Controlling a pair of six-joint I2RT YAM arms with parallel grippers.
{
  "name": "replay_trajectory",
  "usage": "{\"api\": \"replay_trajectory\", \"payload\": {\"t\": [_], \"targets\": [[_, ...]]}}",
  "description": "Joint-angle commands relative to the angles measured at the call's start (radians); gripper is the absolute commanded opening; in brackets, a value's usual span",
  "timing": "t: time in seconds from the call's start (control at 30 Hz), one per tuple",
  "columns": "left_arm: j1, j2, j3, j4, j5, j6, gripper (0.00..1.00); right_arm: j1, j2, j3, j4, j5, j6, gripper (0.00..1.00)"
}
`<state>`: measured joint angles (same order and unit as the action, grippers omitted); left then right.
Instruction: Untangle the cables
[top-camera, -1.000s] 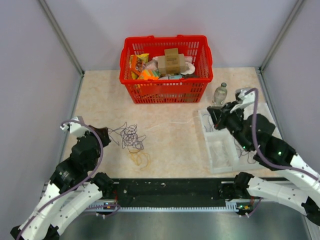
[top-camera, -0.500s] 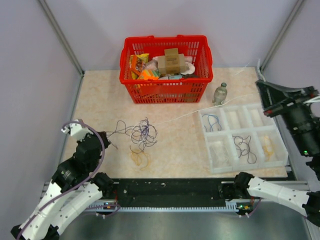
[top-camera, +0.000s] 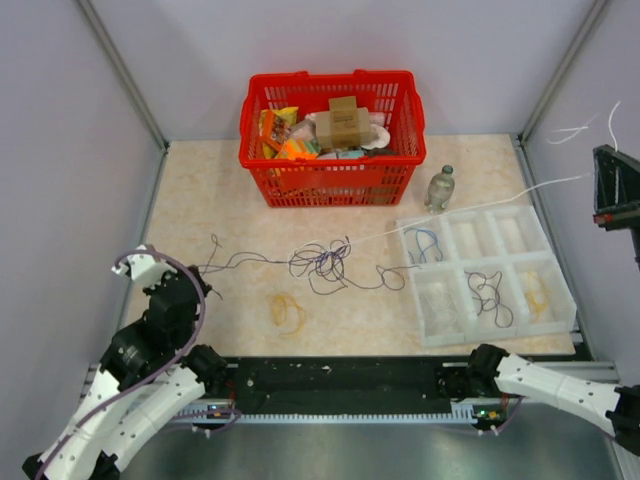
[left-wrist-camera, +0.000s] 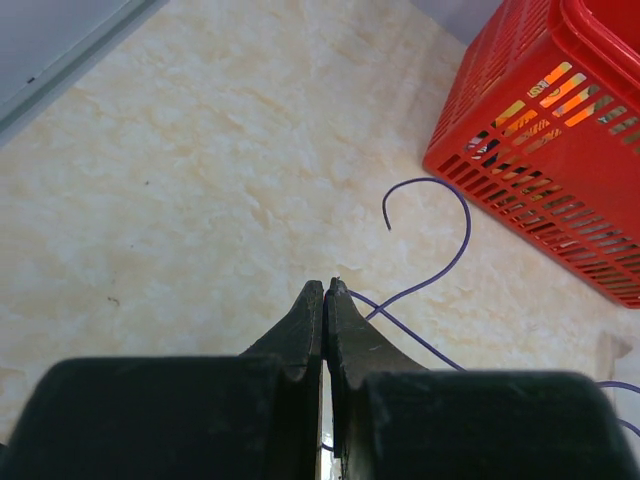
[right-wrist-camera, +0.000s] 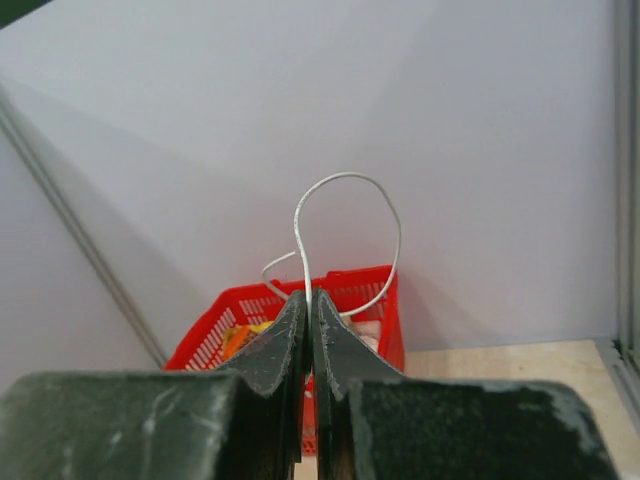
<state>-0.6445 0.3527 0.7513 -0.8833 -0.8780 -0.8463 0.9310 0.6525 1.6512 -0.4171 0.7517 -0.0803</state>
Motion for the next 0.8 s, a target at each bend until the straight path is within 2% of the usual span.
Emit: {"api": "replay_trajectory", "payload": {"t": [0.0,0.1,0.2,0.27,0.3,0.33,0.4,0.43,0.53,0.63,0.77], "targets": [[-0.003,0.002,0.016,0.099,0.029,0.122,0.0,-0.004,0.117,0.031,0.003,-0.191,0.074,0.0],[-0.001,0.037,-0.012,0.245,0.274,0.268,0.0,-0.004,0.234,0.067,-0.025,-0.374,0.209,0.0],[-0.001,0.113,-0.03,0.294,0.451,0.274,0.01,-0.006,0.341,0.104,-0.022,-0.561,0.287,0.0],[-0.001,0.179,-0.033,0.291,0.529,0.268,0.14,-0.008,0.392,0.127,-0.022,-0.623,0.316,0.0],[-0.001,0.204,-0.033,0.285,0.563,0.263,0.23,-0.004,0.413,0.136,-0.02,-0.64,0.326,0.0],[-0.001,0.221,-0.041,0.291,0.597,0.269,0.39,-0.004,0.427,0.142,-0.02,-0.652,0.332,0.0],[-0.001,0.226,-0.056,0.334,0.695,0.3,0.56,-0.004,0.452,0.157,-0.02,-0.675,0.347,0.0],[-0.001,0.213,-0.067,0.383,0.774,0.323,0.6,-0.006,0.461,0.162,-0.019,-0.707,0.355,0.0],[-0.003,0.198,-0.095,0.513,0.972,0.375,0.66,-0.004,0.493,0.191,-0.023,-0.816,0.37,0.0],[-0.001,0.27,-0.075,0.601,1.105,0.363,0.68,-0.006,0.516,0.238,-0.025,-0.937,0.372,0.0],[0.002,0.471,0.002,0.653,1.151,0.273,0.68,-0.006,0.523,0.263,0.006,-1.135,0.369,0.0]]}}
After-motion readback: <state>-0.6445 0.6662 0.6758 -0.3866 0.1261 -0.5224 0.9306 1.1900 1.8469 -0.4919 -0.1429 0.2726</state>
